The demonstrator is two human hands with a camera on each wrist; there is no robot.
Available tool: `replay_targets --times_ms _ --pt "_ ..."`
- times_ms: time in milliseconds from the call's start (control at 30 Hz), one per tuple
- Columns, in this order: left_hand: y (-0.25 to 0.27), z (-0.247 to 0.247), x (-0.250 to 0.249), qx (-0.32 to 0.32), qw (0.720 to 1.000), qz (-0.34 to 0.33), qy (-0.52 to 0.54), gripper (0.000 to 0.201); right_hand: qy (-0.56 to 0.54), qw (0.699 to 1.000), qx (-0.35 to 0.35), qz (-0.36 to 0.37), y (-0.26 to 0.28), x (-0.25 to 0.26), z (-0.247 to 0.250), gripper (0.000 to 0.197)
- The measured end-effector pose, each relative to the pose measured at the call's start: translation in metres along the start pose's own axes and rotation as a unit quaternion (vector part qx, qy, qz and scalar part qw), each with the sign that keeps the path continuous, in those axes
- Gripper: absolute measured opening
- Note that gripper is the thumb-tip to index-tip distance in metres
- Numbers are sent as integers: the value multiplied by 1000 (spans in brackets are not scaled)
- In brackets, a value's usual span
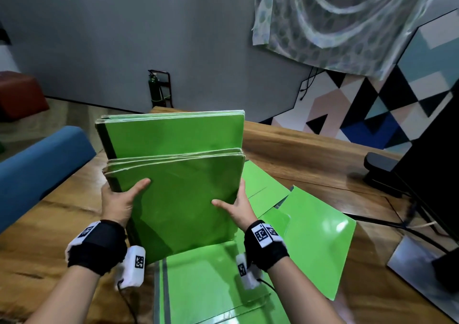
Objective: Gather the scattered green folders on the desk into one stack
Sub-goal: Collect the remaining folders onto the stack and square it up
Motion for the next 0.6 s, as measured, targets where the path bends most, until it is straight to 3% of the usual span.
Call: replay_targets --times_ms 67,133,233,333,467,500,600 --pt "-2 0 -1 -1 1000 -6 -1 33 75 996 22 -38 2 -20 4 131" --pt "-4 2 2 -1 1000 -2 -2 32 144 984 7 -102 4 -46 23 131" --pt "-8 10 12 -17 1000 16 -15 23 181 947 -131 -230 9 -96 86 87" --pt "-8 8 10 -14 999 16 -24 23 202 881 -250 -347 27 -135 152 69" --pt "-15 3 11 10 1000 18 -18 23 187 800 -357 -444 55 -159 209 79" --pt "-18 6 15 5 999 27 -22 23 172 789 -369 -460 56 -161 214 84" --pt "-17 2 8 -5 1000 12 -29 51 128 779 -388 -475 54 -163 224 97"
Point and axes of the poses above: each hand's wrist, its own y-axis away from the middle knuckle, its own z-axis out of the back of the hand, x = y × z, the point moved 5 cm from there along -y, towards the middle knuckle, and after that the axes turned 6 degrees about -z, right-handed, at the moved point
